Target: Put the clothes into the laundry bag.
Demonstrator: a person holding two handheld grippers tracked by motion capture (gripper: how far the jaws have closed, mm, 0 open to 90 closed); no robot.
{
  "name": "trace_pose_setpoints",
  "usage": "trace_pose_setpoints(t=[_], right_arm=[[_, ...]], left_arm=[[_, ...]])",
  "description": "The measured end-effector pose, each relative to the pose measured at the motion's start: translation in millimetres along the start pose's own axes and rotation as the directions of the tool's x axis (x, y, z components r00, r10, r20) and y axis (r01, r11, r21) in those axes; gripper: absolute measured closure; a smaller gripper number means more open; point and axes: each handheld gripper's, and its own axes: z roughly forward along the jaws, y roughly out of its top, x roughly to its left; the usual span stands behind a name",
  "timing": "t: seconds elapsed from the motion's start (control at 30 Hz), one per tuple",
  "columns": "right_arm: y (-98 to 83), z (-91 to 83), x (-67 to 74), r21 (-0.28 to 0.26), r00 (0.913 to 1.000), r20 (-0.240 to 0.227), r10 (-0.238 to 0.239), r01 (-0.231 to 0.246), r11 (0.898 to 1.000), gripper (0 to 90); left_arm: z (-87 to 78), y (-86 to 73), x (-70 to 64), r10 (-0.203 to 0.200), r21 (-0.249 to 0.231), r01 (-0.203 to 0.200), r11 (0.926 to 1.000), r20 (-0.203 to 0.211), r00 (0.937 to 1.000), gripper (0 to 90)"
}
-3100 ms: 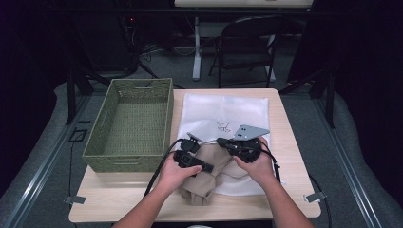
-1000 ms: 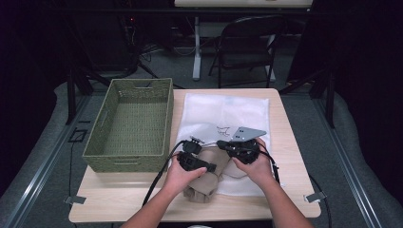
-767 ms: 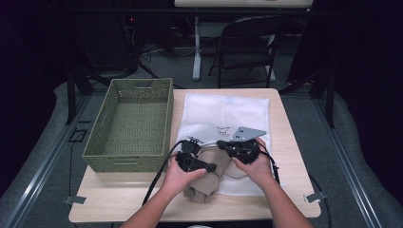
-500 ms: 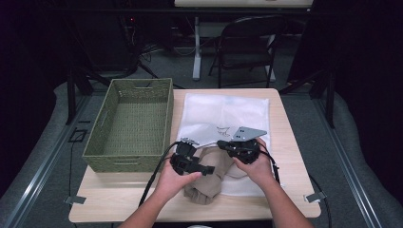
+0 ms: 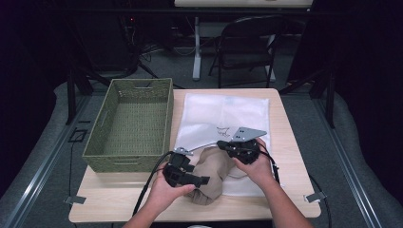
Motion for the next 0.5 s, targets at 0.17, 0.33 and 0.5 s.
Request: trace_pose_setpoints(t=[0.17, 0.33, 0.5], right_arm=[[-0.1, 0.0, 0.3, 0.000, 1.0000, 0.001, -0.001, 0.001, 1.000, 88.7], [-0.2, 0.1, 0.5, -0.001, 1.0000, -0.001, -0.003, 0.003, 1.000, 88.7], [-0.3, 0.3, 0.7, -0.002, 1.0000, -0.003, -0.004, 0.004, 1.000, 88.7]], left_arm=[[8.7, -6.8, -2.5, 0.011, 0.030, -0.011, 0.9995, -0.009, 0.9999, 19.8], [11.8, -10.2, -2.1, 0.006, 0.026, -0.006, 0.9997, -0.009, 0.9999, 24.7], [13.9, -13.9, 1.2, 0.000, 0.026, 0.000, 0.9997, -0.006, 1.0000, 32.5]])
